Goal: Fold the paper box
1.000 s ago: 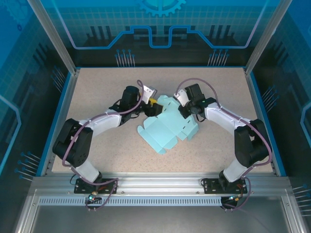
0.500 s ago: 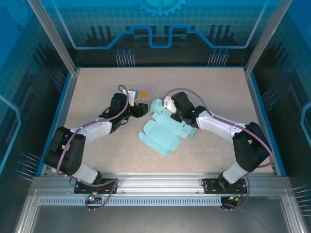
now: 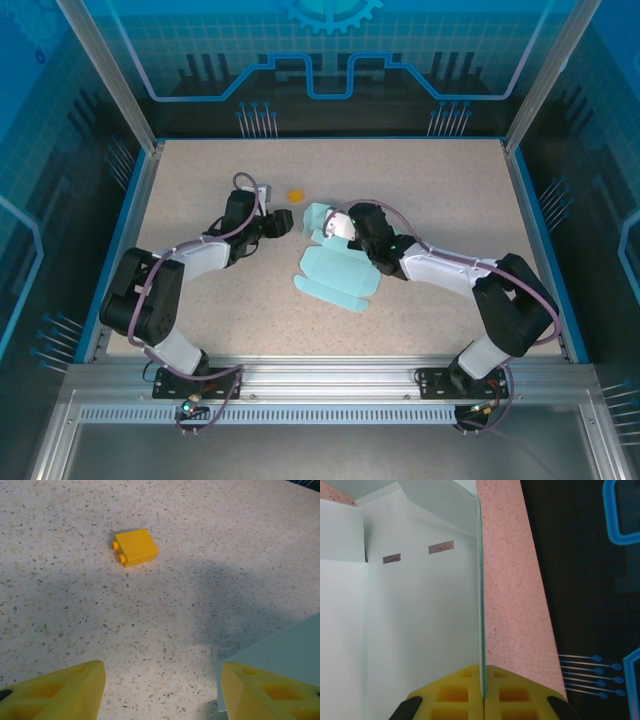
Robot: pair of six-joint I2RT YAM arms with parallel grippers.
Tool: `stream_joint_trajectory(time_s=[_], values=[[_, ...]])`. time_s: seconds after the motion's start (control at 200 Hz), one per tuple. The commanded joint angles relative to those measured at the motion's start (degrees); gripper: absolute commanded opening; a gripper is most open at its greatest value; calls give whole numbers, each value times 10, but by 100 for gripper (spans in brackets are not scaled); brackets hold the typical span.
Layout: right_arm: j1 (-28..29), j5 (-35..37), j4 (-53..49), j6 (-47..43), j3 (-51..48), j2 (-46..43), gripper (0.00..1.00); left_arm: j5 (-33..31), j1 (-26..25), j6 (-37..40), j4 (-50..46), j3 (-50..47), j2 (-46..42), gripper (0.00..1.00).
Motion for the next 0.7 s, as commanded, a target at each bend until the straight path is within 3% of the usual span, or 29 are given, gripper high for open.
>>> stream_joint_trajectory(time_s=[0.0,0.375,0.695], values=[[9,4,86,-72,-14,14,0,-25,3,10,-29,33,24,64],[-4,-7,171,-153,-52,55,0,-38,10,25,-69,93,95,64],[-15,-23,182,-163,-64,66,1,23,10,74,-62,109,130,64]])
